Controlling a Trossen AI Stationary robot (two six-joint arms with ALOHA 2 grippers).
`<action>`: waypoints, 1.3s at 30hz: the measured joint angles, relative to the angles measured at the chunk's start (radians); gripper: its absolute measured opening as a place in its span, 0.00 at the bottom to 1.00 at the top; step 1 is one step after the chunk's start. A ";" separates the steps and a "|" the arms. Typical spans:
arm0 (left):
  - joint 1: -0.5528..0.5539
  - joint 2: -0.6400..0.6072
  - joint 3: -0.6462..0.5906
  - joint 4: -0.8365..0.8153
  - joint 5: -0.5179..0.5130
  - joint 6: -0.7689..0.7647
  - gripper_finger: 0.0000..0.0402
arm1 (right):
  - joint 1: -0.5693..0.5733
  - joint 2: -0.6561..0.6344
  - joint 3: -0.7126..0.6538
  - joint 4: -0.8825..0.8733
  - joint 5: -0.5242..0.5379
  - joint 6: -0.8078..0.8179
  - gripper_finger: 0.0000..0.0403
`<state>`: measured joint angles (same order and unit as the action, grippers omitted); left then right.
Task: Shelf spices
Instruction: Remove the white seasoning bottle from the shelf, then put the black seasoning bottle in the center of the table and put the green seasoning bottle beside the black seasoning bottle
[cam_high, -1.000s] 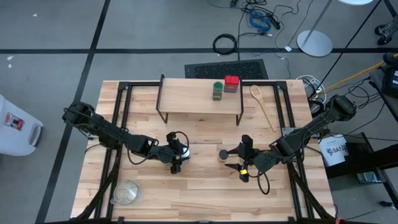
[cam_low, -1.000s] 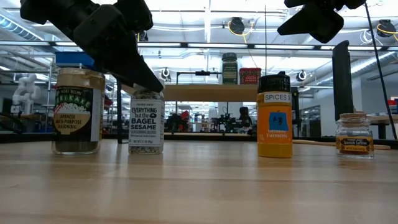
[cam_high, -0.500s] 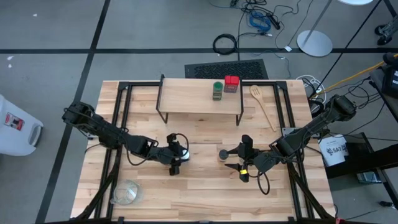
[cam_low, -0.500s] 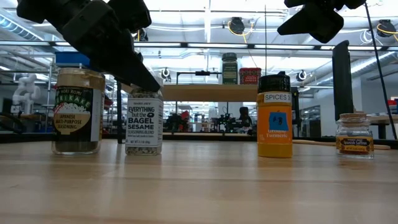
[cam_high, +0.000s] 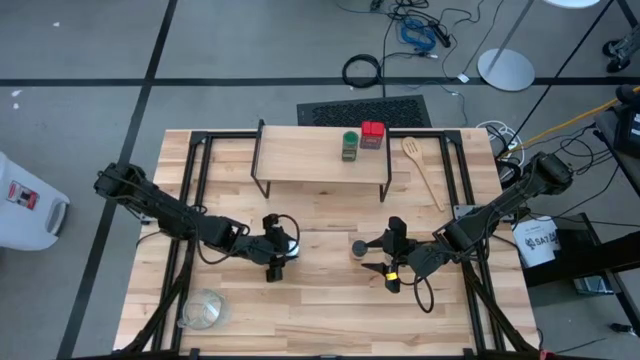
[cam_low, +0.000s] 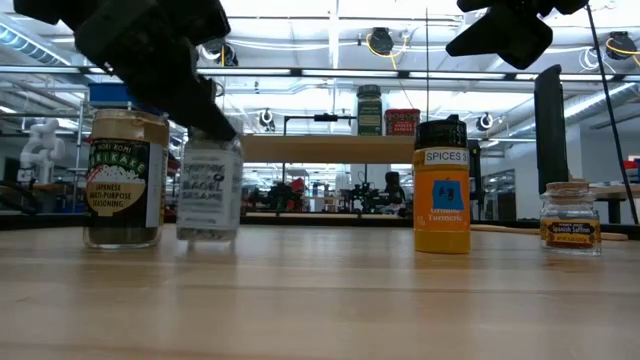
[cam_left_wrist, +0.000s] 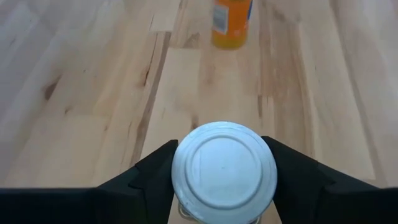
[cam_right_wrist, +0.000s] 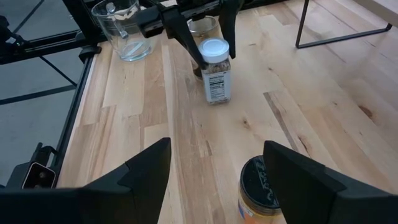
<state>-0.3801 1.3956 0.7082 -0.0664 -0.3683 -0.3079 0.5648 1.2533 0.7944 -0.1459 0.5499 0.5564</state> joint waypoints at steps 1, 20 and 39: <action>0.000 0.000 0.000 -0.010 0.000 -0.002 0.55 | 0.000 0.000 0.000 0.000 0.000 0.000 0.60; 0.000 0.000 0.000 -0.029 -0.003 -0.001 0.66 | 0.000 0.000 0.000 0.000 0.000 0.000 0.60; 0.020 -0.034 0.227 -0.167 -0.058 0.160 0.67 | 0.000 0.000 0.000 -0.005 -0.002 -0.003 0.60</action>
<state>-0.3600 1.3613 0.9352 -0.2329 -0.4263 -0.1481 0.5648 1.2533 0.7944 -0.1513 0.5481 0.5536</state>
